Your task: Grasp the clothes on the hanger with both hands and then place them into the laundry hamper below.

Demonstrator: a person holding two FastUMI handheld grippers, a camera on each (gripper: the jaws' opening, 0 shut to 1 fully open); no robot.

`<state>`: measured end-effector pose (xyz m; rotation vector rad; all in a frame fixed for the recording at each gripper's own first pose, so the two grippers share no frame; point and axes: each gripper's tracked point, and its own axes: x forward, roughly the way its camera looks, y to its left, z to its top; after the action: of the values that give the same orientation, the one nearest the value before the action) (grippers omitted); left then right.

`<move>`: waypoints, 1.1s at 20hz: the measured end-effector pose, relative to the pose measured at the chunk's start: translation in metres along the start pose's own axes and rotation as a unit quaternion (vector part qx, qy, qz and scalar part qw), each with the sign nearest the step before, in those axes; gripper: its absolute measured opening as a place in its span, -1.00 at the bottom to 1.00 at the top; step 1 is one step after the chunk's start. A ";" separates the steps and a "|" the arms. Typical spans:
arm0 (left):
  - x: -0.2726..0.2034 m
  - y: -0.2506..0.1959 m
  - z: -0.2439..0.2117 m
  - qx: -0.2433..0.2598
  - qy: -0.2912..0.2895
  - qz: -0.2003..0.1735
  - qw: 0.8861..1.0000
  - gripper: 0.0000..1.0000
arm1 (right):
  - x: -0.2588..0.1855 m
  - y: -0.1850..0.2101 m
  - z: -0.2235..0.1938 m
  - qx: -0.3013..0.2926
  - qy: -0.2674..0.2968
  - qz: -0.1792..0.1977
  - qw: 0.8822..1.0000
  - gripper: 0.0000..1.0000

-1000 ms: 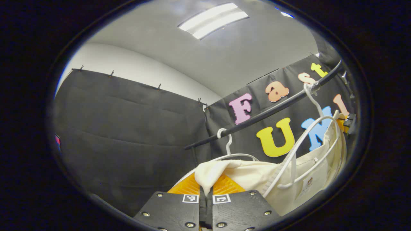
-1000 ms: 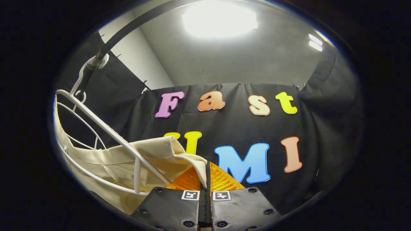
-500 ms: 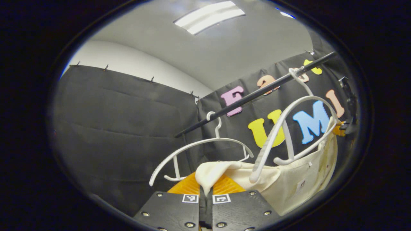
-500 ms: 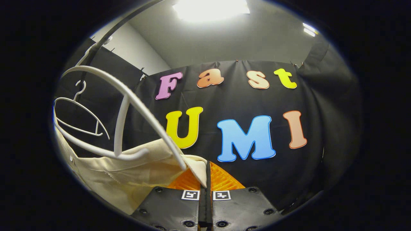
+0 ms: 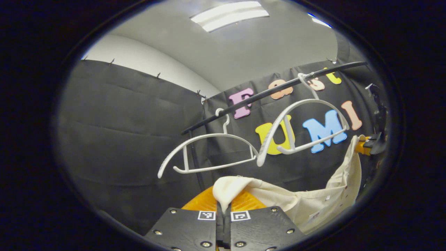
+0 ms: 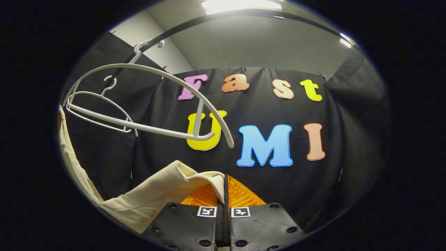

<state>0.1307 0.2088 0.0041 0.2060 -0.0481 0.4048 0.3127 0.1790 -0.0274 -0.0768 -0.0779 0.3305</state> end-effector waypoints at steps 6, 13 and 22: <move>-0.031 -0.037 0.007 -0.031 -0.011 -0.065 0.997 -0.99 | -0.059 0.037 0.010 0.015 0.003 0.027 1.000 -0.98; -0.049 -0.084 -0.009 -0.074 -0.001 -0.127 0.989 -0.98 | -0.115 0.089 -0.006 0.043 0.037 0.071 0.996 -0.98; -0.085 -0.133 -0.092 -0.089 0.065 -0.175 0.978 -0.98 | -0.182 0.129 -0.096 0.050 0.126 0.103 0.985 -1.00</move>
<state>0.1056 0.0759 -0.1182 0.0090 0.0809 0.0612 0.1080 0.2353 -0.1462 -0.0262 0.1981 0.5279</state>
